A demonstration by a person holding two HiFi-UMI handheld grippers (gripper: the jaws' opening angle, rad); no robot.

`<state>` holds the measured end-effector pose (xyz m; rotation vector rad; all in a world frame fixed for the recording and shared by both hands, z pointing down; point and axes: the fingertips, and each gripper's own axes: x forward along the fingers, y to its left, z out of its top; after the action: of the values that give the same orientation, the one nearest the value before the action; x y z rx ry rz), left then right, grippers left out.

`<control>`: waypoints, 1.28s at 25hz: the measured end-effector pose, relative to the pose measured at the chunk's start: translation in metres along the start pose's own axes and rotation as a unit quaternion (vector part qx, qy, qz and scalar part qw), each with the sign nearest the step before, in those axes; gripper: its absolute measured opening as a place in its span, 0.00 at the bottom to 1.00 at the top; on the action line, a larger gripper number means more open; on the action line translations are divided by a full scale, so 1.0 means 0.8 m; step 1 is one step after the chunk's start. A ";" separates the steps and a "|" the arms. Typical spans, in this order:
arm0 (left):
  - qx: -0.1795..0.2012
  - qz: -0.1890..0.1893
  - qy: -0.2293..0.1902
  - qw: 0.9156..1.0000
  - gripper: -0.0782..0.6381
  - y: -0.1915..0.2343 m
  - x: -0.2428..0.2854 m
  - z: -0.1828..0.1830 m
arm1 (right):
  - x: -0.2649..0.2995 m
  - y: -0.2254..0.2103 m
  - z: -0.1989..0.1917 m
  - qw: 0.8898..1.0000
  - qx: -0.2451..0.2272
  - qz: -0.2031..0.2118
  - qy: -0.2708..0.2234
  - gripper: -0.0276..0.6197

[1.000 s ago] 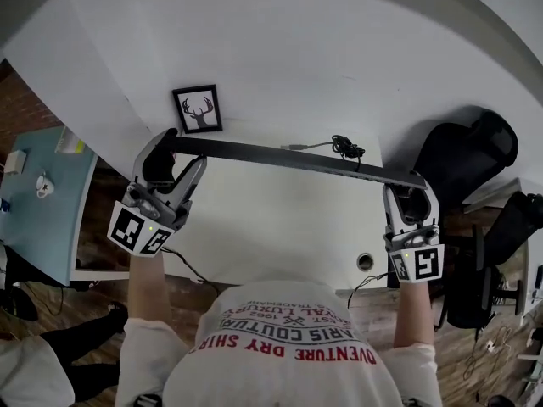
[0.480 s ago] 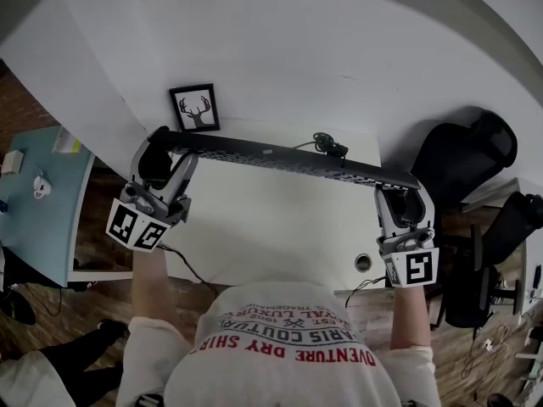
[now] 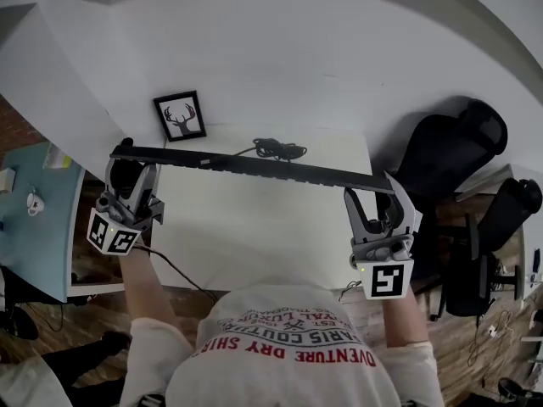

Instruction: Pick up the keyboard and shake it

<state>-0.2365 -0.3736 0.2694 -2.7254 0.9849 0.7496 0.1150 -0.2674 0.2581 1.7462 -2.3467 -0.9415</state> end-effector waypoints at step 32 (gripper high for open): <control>0.159 0.020 0.043 0.986 0.53 -0.151 0.064 -0.002 | 0.004 -0.105 -0.158 0.981 0.167 0.055 0.078 0.43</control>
<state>-0.1256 -0.3091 0.2415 -2.4847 1.0775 0.4373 0.2355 -0.3386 0.3172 1.6950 -2.5778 -0.3950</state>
